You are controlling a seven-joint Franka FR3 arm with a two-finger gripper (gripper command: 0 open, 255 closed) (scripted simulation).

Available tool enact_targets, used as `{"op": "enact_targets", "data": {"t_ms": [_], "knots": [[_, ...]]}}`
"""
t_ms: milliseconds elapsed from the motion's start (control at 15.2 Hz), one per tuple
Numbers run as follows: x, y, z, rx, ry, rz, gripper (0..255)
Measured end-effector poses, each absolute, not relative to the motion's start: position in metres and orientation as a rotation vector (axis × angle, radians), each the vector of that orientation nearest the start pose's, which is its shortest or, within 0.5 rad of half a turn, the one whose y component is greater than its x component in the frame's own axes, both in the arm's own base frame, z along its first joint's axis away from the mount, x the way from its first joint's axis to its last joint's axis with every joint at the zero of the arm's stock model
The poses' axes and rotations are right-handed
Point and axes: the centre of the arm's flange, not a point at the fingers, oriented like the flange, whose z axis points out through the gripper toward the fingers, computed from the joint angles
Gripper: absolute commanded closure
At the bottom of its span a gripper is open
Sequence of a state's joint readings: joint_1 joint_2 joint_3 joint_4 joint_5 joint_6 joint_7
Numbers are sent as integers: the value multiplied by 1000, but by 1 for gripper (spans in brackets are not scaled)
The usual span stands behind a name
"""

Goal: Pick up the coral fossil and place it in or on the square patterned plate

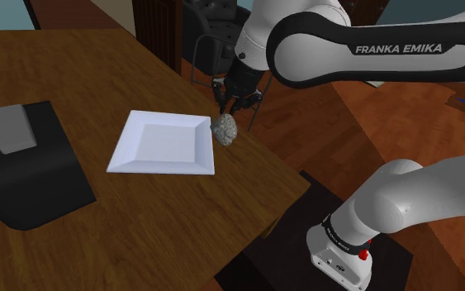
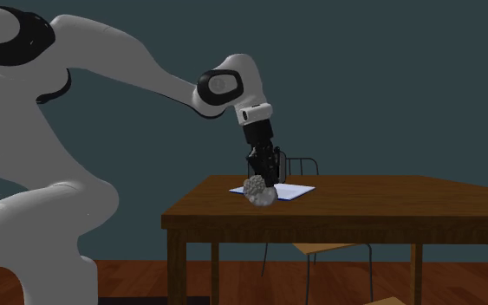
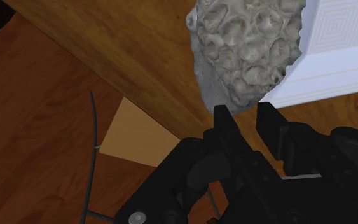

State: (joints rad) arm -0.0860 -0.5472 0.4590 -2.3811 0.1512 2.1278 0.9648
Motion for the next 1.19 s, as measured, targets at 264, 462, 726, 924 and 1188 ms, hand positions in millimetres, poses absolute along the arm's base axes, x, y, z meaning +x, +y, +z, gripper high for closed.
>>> {"op": "enact_targets", "data": {"t_ms": [264, 462, 726, 924, 1188], "knots": [[386, 180, 527, -2867, 1022, -388, 255], [386, 180, 539, -2872, 1021, -379, 255], [399, 204, 540, -3011, 931, -263, 0], [411, 231, 526, -3188, 819, -67, 0], [413, 232, 507, -3213, 803, -36, 0]]}}
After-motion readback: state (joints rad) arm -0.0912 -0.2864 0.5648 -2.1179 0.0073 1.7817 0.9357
